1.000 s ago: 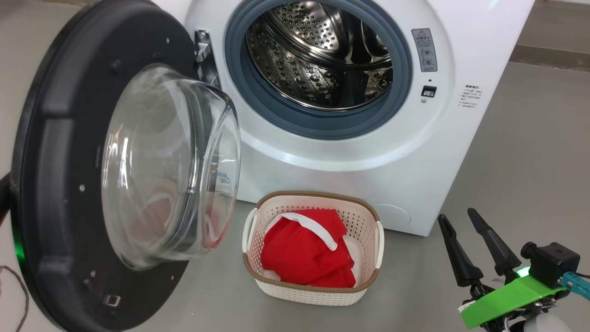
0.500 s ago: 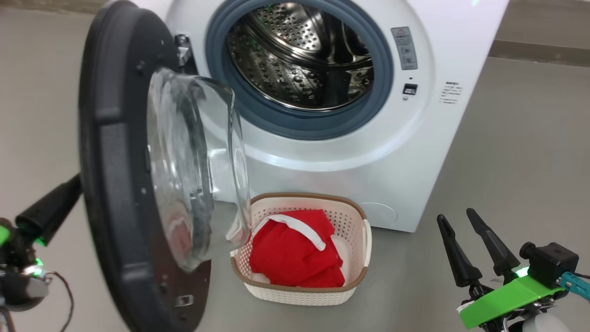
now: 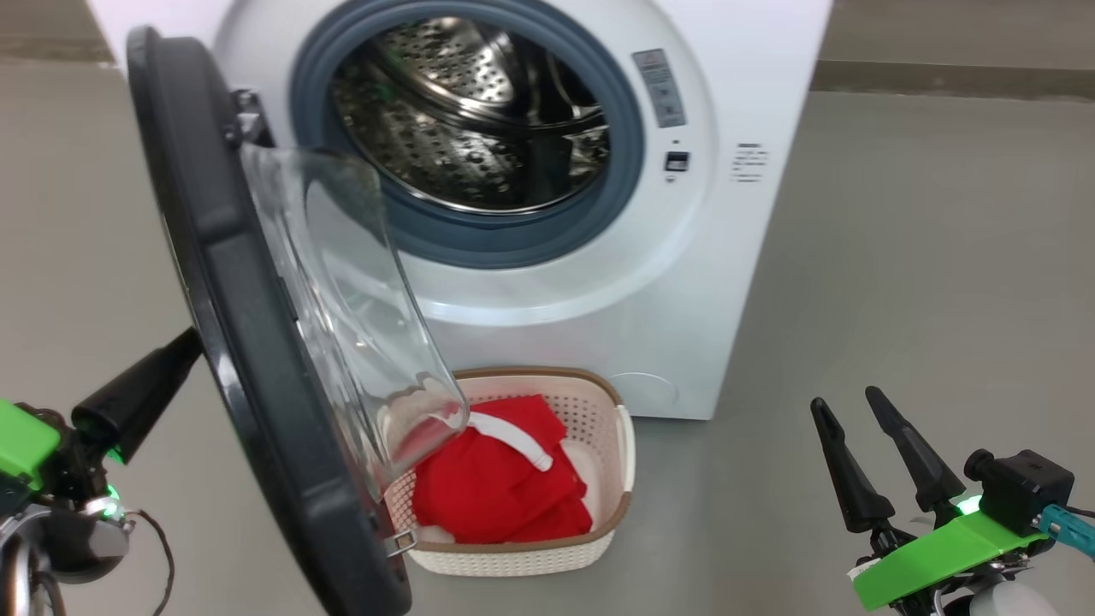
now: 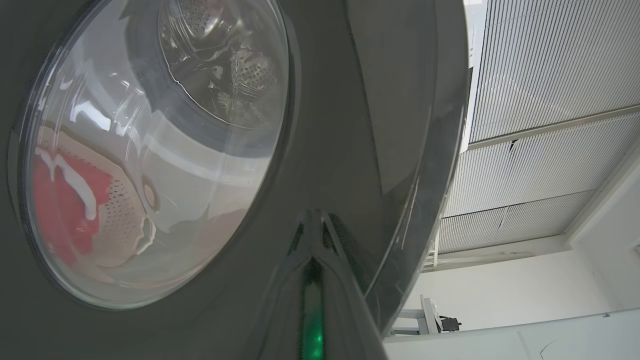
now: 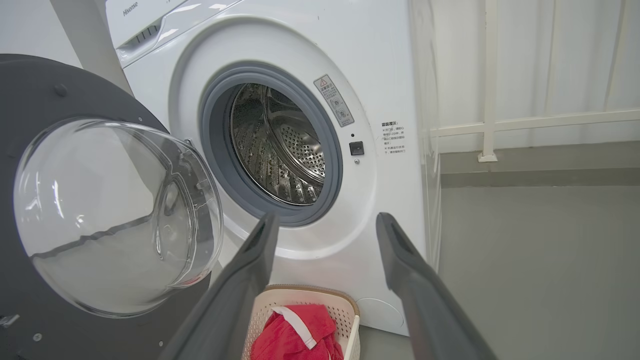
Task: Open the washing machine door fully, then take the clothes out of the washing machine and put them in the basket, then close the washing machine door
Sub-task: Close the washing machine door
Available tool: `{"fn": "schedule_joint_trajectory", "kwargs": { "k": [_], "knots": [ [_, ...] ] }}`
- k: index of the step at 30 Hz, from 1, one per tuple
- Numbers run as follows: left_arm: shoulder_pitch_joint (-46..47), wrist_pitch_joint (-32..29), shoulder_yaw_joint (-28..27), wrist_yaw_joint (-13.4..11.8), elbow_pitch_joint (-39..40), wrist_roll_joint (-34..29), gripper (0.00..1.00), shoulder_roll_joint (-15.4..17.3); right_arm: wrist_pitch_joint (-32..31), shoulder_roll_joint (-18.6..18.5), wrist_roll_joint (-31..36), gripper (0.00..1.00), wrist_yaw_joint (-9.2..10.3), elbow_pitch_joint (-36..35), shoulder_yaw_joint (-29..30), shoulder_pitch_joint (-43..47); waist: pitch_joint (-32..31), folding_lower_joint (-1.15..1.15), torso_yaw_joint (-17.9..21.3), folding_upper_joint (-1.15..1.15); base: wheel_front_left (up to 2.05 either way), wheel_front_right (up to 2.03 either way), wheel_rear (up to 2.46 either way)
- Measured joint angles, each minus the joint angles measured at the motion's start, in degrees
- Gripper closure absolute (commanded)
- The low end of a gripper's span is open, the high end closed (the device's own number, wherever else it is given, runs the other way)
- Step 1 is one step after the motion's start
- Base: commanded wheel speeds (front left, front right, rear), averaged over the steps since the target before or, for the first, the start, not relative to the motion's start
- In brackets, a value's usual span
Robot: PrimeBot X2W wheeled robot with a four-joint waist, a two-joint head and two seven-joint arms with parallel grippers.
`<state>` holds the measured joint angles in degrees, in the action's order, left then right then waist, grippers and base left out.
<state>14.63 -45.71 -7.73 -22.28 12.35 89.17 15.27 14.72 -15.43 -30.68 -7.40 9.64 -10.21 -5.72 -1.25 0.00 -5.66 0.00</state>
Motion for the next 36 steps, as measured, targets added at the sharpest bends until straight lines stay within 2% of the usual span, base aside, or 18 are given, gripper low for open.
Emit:
{"fn": "schedule_joint_trajectory", "kwargs": {
  "k": [10,18,36],
  "knots": [
    [0.4,1.5,1.0,0.4,-1.1,-0.1,1.00,-1.9,0.0,-0.4,0.0,0.00,0.00,0.1,-0.3,0.0,-0.4,0.00,5.1,0.00,0.00,0.00,0.00],
    [3.5,5.1,2.2,2.5,-4.5,-2.0,1.00,-4.2,0.0,-0.9,0.0,0.00,0.00,0.3,-0.6,0.0,-0.4,0.00,9.5,0.00,0.00,0.00,0.00],
    [9.2,12.6,2.2,8.0,-12.0,-7.1,1.00,-6.1,0.0,-0.9,0.0,0.00,0.00,0.3,-0.6,-0.1,0.9,0.00,18.0,0.00,0.00,0.00,0.00]
  ]
}}
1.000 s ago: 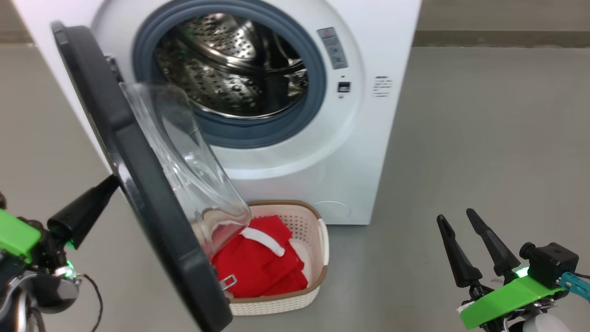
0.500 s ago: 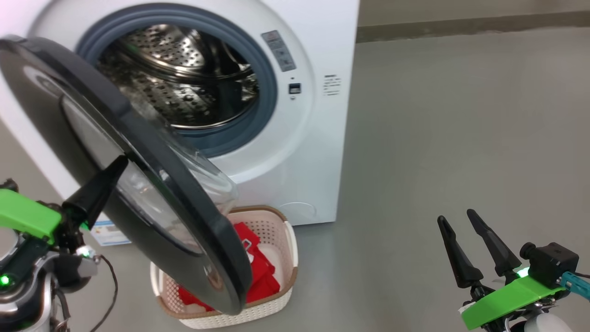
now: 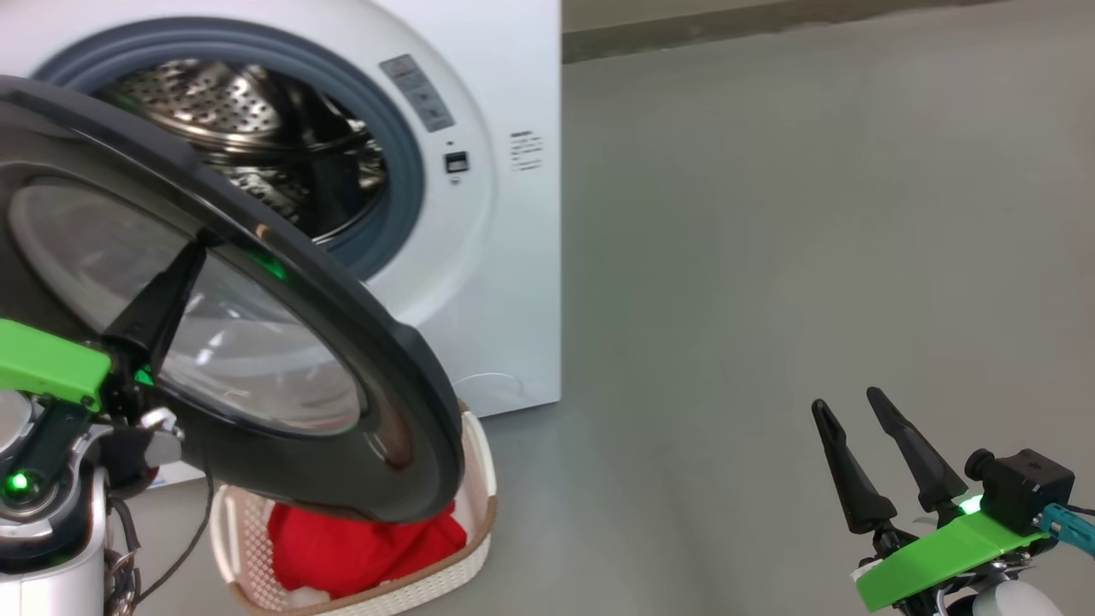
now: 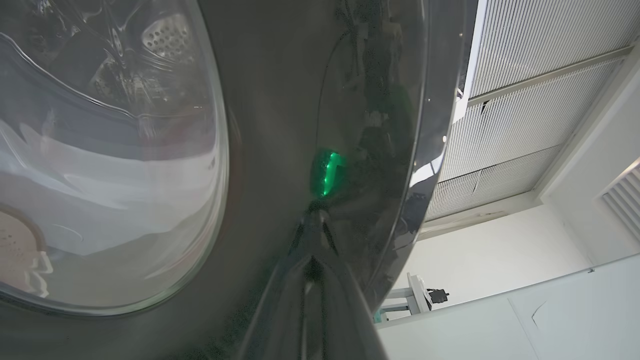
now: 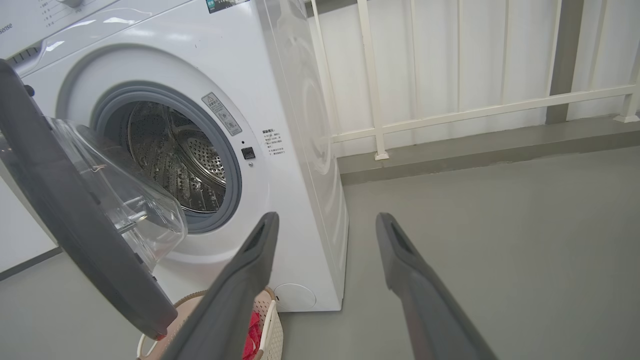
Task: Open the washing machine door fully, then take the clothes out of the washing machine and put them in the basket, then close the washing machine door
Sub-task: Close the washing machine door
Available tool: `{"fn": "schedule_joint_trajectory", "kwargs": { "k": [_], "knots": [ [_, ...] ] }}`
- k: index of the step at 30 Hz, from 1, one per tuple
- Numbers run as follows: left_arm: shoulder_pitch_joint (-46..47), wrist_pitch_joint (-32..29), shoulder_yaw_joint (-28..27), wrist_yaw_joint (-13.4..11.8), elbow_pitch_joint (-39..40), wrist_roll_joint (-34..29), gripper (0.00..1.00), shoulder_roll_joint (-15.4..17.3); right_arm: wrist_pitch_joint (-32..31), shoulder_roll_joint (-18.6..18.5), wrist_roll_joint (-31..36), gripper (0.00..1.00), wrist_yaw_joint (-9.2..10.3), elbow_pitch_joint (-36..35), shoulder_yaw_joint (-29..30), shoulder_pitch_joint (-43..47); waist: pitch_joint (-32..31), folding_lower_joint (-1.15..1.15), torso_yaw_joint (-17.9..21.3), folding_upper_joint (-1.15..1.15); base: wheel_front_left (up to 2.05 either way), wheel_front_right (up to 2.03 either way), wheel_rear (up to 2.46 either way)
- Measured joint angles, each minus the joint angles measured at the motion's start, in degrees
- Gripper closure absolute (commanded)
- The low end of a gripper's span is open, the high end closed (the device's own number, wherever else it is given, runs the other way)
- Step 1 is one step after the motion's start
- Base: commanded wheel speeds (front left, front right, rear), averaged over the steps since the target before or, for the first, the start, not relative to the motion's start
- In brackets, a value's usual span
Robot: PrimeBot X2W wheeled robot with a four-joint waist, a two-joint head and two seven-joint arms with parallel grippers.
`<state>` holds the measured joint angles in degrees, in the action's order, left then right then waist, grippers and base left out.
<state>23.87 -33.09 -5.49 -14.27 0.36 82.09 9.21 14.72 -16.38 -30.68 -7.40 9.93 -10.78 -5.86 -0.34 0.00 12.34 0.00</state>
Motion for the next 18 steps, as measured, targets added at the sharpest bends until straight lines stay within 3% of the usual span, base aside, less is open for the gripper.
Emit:
{"fn": "schedule_joint_trajectory", "kwargs": {
  "k": [18],
  "knots": [
    [4.4,5.0,-2.0,2.3,-6.6,-2.4,1.00,0.1,0.0,0.5,0.0,0.00,0.00,-0.1,0.2,-0.3,2.5,0.00,7.7,0.00,0.00,0.00,0.00]
  ]
}}
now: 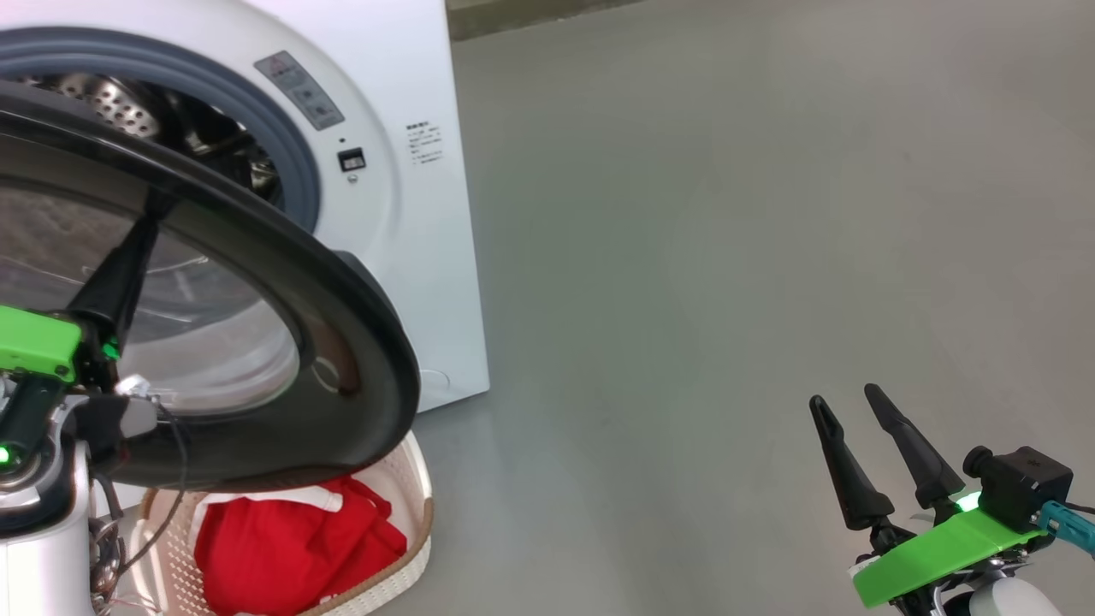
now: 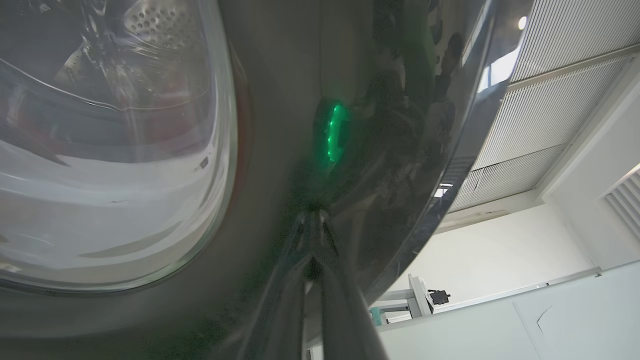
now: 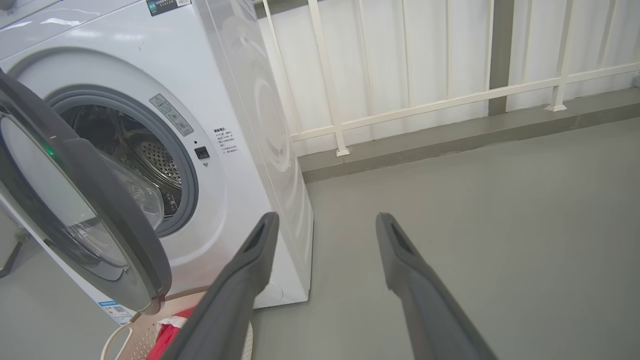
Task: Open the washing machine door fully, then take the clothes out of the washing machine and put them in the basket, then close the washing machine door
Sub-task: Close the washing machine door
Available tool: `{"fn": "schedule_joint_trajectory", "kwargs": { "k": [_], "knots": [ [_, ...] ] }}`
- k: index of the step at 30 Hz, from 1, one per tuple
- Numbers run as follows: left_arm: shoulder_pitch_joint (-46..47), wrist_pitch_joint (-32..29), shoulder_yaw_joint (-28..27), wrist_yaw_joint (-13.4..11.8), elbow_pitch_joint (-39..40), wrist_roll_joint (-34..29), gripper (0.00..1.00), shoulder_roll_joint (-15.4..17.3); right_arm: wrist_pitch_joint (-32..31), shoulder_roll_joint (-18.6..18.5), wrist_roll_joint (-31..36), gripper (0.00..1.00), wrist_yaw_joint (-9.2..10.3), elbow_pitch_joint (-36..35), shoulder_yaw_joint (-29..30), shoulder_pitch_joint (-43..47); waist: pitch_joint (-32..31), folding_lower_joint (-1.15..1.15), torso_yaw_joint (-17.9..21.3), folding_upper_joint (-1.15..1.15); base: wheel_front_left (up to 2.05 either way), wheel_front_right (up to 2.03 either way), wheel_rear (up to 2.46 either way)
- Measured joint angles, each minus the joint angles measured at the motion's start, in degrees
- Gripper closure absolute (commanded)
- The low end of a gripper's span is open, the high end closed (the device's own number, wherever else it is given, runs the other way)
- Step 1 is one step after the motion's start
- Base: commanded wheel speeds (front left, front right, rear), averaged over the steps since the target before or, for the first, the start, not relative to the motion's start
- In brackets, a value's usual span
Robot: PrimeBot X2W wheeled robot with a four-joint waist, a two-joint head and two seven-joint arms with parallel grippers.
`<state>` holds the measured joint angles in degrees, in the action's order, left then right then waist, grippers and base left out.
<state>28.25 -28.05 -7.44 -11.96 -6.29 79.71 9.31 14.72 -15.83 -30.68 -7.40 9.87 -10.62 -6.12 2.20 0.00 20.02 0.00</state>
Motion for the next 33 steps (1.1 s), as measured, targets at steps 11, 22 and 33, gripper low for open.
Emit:
{"fn": "schedule_joint_trajectory", "kwargs": {
  "k": [11,22,33],
  "knots": [
    [1.9,1.0,-0.6,1.5,-2.9,0.0,1.00,0.0,0.0,0.3,0.2,0.00,0.00,-0.2,0.5,0.0,0.8,0.00,0.6,0.00,0.00,0.00,0.00],
    [1.9,1.0,-0.5,2.2,-3.1,0.0,1.00,-0.1,0.0,0.3,0.3,0.00,0.00,-0.1,0.4,0.0,0.4,0.00,-1.6,0.00,0.00,0.00,0.00],
    [1.3,0.8,1.5,5.2,-2.5,-2.4,0.26,0.7,0.0,0.2,0.3,0.00,0.00,-0.1,0.4,0.0,-0.1,0.00,-4.7,0.00,0.00,0.00,0.00]
  ]
}}
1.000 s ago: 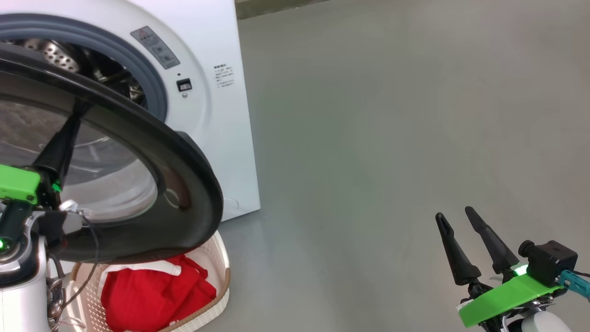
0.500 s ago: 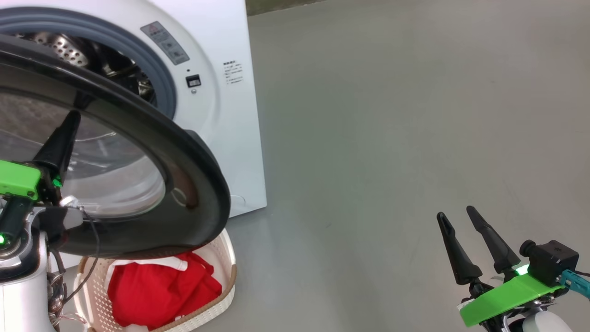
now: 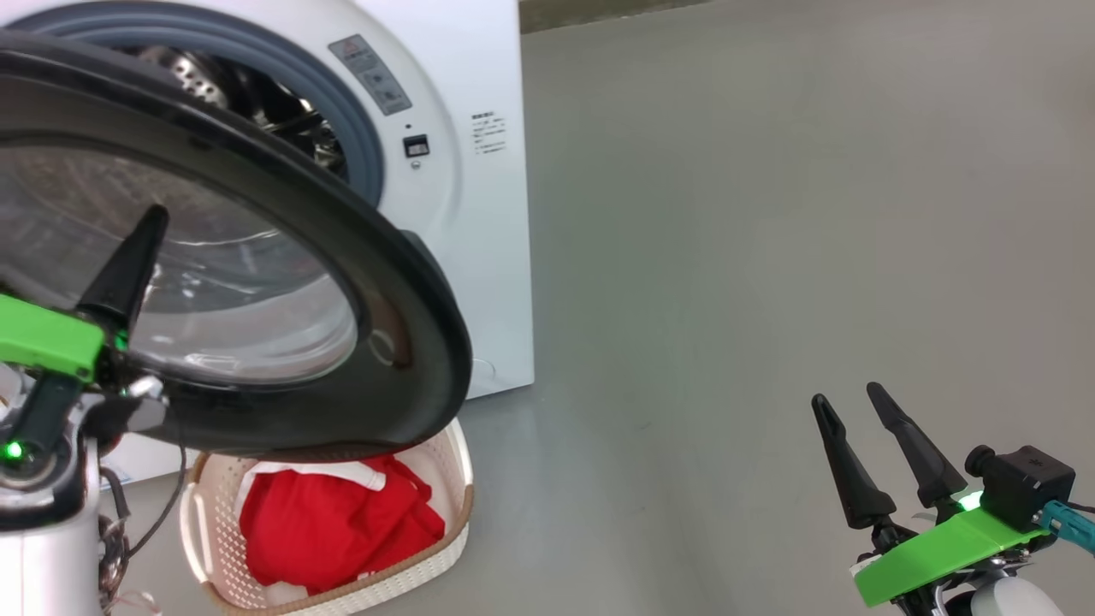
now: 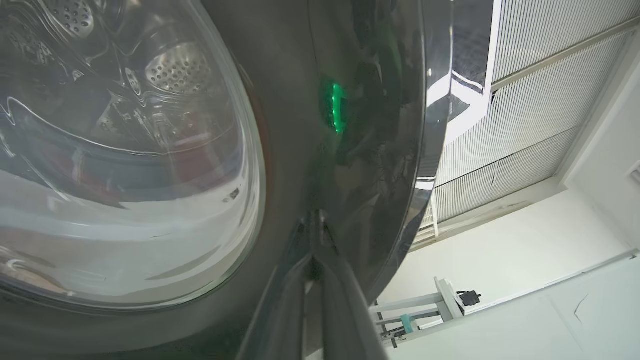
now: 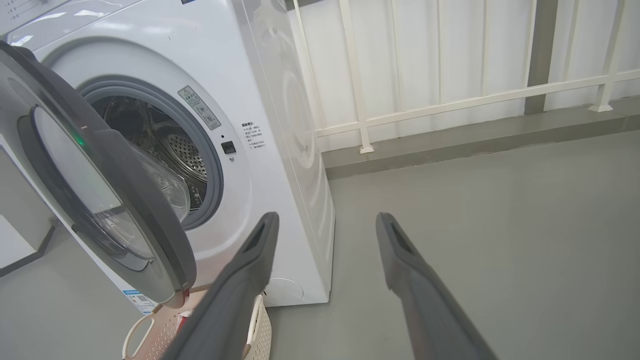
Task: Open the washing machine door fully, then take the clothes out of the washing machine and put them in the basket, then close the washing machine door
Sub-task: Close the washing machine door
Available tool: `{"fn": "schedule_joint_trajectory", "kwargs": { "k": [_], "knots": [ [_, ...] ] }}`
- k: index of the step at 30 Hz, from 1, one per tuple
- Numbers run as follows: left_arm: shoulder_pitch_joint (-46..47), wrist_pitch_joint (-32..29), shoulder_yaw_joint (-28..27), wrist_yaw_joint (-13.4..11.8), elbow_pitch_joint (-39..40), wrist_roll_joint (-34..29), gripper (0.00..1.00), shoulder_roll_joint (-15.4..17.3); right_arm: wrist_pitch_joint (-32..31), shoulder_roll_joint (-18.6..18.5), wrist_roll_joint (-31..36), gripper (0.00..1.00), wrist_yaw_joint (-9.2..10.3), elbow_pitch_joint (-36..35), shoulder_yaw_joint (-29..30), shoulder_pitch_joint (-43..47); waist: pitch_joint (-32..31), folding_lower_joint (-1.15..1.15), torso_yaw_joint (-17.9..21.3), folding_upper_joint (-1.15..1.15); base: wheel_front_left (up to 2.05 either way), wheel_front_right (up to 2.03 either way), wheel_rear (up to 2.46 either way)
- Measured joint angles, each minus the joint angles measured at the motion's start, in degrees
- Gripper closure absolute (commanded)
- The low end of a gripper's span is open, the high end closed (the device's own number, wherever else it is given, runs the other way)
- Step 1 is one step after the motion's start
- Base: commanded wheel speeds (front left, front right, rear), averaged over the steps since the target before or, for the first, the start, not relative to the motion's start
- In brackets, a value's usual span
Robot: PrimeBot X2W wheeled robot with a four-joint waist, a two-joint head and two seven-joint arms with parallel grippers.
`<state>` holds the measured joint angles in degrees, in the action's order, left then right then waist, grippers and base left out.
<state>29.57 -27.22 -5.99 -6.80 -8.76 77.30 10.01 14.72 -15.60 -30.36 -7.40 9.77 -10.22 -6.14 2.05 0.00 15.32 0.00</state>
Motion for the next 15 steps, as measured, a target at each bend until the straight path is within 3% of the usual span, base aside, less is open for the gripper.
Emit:
{"fn": "schedule_joint_trajectory", "kwargs": {
  "k": [1,15],
  "knots": [
    [-0.3,0.0,0.6,0.5,0.4,-0.7,0.00,0.4,0.0,-0.1,0.0,0.00,0.00,0.0,0.0,0.0,0.0,0.00,-0.3,0.00,0.00,0.00,0.00],
    [-10.5,7.1,4.4,7.9,7.0,-12.5,0.00,4.1,0.0,-0.3,0.0,0.00,0.00,0.1,0.0,0.0,-0.8,0.00,-4.7,0.00,0.00,0.00,0.00]
  ]
}}
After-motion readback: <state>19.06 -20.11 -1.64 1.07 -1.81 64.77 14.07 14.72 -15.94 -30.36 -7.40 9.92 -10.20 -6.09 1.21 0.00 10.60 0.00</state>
